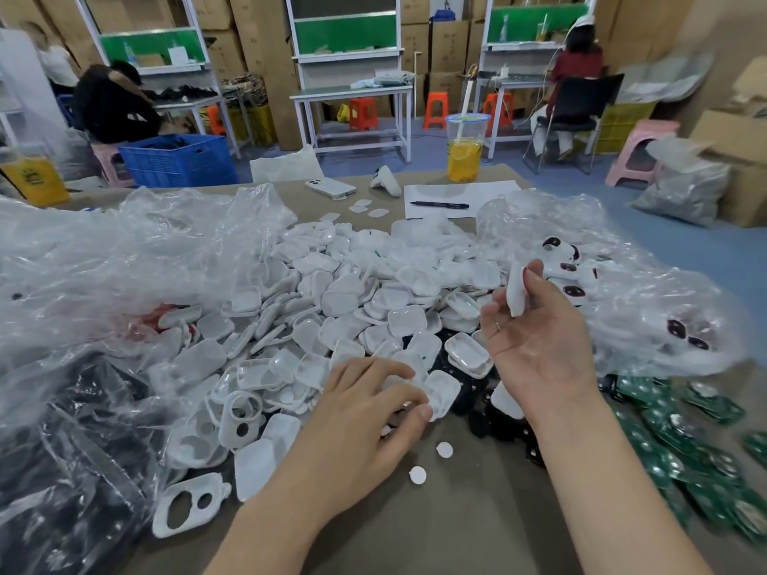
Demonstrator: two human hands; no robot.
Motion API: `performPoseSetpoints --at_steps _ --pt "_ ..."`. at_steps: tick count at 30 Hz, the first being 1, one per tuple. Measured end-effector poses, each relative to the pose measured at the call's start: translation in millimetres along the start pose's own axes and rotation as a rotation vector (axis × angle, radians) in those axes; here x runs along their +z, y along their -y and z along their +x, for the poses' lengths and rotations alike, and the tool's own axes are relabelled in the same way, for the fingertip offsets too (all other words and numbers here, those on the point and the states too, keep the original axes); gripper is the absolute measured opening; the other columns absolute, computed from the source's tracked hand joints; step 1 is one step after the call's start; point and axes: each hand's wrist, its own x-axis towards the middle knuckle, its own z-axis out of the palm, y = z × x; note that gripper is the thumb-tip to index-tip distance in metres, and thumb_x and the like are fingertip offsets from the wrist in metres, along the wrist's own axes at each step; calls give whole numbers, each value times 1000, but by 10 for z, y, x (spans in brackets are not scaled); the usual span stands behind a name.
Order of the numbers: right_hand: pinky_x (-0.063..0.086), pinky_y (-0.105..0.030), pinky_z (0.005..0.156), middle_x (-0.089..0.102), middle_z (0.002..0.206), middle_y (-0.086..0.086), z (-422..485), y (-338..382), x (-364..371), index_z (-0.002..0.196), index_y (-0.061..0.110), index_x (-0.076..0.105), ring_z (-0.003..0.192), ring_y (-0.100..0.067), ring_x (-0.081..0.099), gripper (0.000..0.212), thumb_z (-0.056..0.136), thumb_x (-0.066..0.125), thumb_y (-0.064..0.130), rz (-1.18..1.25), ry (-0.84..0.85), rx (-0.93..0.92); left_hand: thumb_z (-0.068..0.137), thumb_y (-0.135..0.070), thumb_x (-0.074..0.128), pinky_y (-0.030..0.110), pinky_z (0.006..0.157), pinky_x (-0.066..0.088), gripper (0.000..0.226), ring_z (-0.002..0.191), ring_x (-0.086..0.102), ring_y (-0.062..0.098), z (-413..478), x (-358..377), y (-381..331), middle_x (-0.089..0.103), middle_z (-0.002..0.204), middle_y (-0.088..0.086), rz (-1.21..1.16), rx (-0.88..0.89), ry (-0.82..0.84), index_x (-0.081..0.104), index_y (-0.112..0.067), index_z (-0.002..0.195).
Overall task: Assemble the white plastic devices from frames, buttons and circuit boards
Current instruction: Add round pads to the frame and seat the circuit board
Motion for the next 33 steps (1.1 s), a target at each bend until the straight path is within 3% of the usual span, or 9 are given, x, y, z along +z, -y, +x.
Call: performPoseSetpoints --at_steps 5,10,15,18,23,27,30,33 --pt "52 -23 61 61 76 4 -21 10 25 79 23 69 60 -13 57 13 75 65 11 26 14 -16 100 -47 44 31 104 35 30 117 45 2 0 -7 -2 61 118 -17 -28 -12 2 71 -34 101" --pt "52 -23 61 59 72 5 -25 16 15 77 23 64 60 -14 54 21 89 52 9 35 -4 -7 101 -47 41 30 104 35 33 115 44 1 1 -5 -2 60 117 -18 -30 -18 5 71 -33 103" --pt "52 -24 60 56 72 5 -23 -8 26 72 25 64 60 -14 50 21 80 56 6 17 33 -5 101 -46 41 29 103 35 32 114 44 -1 3 -7 2 61 116 -19 -33 -12 0 71 -32 103" --pt "52 -24 59 54 71 5 -31 -24 37 73 25 65 58 -12 49 28 88 52 5 5 40 3 101 -47 40 29 103 36 34 114 44 -1 4 -4 8 61 116 -19 -35 -12 -3 71 -32 103" --pt "54 -25 55 66 72 5 -62 -155 111 78 23 71 58 -10 63 26 92 58 5 -139 31 85 101 -48 40 30 102 37 36 113 46 2 6 4 8 62 115 -18 -42 -16 -9 72 -31 103" --pt "55 -24 57 69 78 10 -107 -283 169 76 28 79 71 -4 65 10 75 73 20 -301 46 89 101 -47 40 31 101 38 35 113 47 2 6 2 3 61 114 -20 -39 -14 -12 72 -31 102" --pt "55 -22 59 72 81 15 -121 -351 144 80 31 81 73 3 67 22 89 68 16 -397 73 84 101 -47 40 29 101 37 35 113 46 0 11 6 1 61 114 -21 -38 -11 -16 72 -32 102" --pt "55 -22 61 71 82 13 -144 -411 128 85 33 81 71 -1 67 25 93 65 15 -435 123 117 101 -46 41 29 101 37 33 113 47 0 16 6 4 61 114 -22 -40 -9 -15 71 -32 101"
